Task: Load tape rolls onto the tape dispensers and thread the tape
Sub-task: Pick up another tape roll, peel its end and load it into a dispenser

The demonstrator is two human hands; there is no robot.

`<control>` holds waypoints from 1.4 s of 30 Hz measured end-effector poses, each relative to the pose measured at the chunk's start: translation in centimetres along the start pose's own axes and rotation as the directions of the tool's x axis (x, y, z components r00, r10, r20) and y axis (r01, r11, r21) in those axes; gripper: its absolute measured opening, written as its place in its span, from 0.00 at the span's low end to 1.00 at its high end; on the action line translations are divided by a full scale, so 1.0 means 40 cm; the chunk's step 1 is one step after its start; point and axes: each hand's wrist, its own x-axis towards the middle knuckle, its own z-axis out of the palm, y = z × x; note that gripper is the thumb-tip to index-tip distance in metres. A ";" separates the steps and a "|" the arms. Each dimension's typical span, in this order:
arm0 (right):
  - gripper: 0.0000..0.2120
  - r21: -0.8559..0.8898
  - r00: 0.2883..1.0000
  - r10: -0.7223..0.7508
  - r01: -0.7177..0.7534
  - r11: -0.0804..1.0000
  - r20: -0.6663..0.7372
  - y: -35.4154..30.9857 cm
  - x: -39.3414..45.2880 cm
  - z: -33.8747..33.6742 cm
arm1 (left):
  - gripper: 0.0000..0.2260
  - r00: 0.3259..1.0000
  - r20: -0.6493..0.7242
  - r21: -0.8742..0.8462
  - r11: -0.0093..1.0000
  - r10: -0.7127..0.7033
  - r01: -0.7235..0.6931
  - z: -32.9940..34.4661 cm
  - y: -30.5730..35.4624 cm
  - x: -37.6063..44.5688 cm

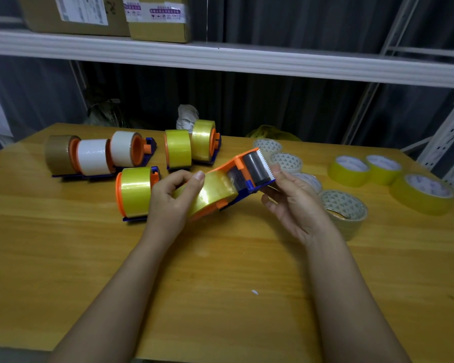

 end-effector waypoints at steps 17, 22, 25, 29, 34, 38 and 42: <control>0.16 -0.102 0.986 0.061 -0.045 0.994 0.155 0.019 -0.008 0.026 | 0.11 0.970 -0.118 -0.138 0.971 -0.212 0.196 0.001 0.013 0.004; 0.16 -0.179 0.990 -0.092 0.110 0.978 0.106 0.014 -0.005 0.016 | 0.10 0.966 -0.120 -0.158 0.965 -0.229 0.210 0.008 0.022 0.005; 0.18 -0.363 0.973 -0.200 0.230 0.903 0.118 0.019 -0.009 0.027 | 0.11 0.964 -0.107 -0.190 0.957 -0.242 0.219 0.006 0.020 0.006; 0.22 -0.444 0.946 -0.295 0.324 0.835 0.135 0.027 -0.010 0.037 | 0.10 0.960 -0.107 -0.179 0.955 -0.260 0.238 0.009 0.022 0.007; 0.19 -0.408 0.975 -0.160 0.211 0.888 0.154 0.027 -0.013 0.038 | 0.13 0.956 -0.095 -0.185 0.948 -0.279 0.259 0.009 0.020 0.006; 0.27 -0.468 0.974 -0.105 0.189 0.863 0.199 0.036 -0.013 0.042 | 0.19 0.953 -0.064 -0.197 0.940 -0.296 0.279 0.019 0.028 0.009; 0.50 -0.541 0.961 -0.059 0.203 0.816 0.271 0.057 -0.010 0.043 | 0.29 0.942 0.059 -0.181 0.924 -0.331 0.336 0.024 0.027 0.009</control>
